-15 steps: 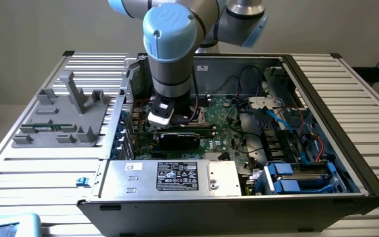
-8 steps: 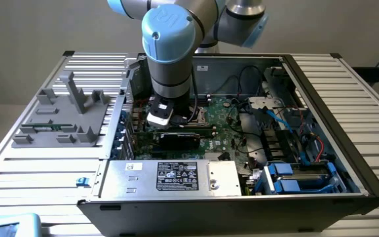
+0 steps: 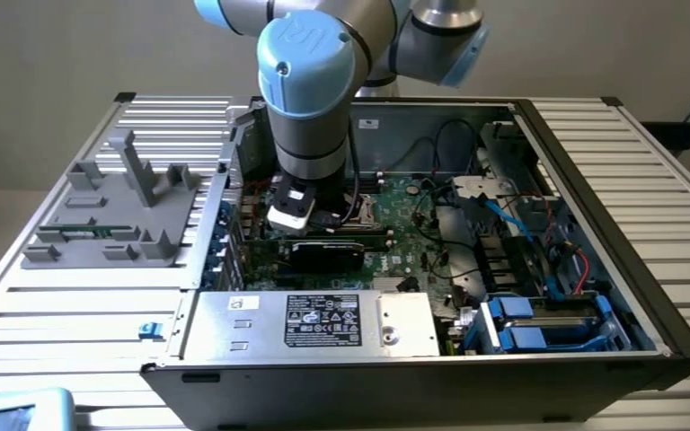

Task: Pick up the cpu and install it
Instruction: 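Install the second cpu locking lever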

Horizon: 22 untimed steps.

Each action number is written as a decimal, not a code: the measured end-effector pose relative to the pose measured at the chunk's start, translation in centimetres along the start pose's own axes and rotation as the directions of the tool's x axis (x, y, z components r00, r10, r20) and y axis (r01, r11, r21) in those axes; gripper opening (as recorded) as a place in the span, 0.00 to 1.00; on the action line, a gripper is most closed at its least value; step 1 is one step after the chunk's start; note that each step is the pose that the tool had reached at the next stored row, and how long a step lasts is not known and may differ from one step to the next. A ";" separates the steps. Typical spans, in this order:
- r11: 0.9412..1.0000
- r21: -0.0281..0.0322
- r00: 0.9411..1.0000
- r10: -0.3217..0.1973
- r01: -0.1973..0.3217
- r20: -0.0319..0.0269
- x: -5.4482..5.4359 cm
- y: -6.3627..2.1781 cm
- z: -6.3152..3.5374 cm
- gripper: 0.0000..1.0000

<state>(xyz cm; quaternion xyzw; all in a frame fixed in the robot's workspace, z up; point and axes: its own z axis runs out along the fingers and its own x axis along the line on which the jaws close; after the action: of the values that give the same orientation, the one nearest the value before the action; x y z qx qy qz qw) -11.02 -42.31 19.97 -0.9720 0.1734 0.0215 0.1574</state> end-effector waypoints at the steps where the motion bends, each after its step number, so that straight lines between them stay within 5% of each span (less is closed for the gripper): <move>1: 1.000 0.000 1.000 0.000 0.000 0.000 0.0 0.00 0.00 0.11; 22: 1.000 0.001 1.000 0.000 0.000 -0.001 -0.2 0.14 0.24 0.11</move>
<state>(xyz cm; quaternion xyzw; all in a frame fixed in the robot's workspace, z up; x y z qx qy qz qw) -11.21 -42.32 19.72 -0.9720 0.1733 0.0208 0.1576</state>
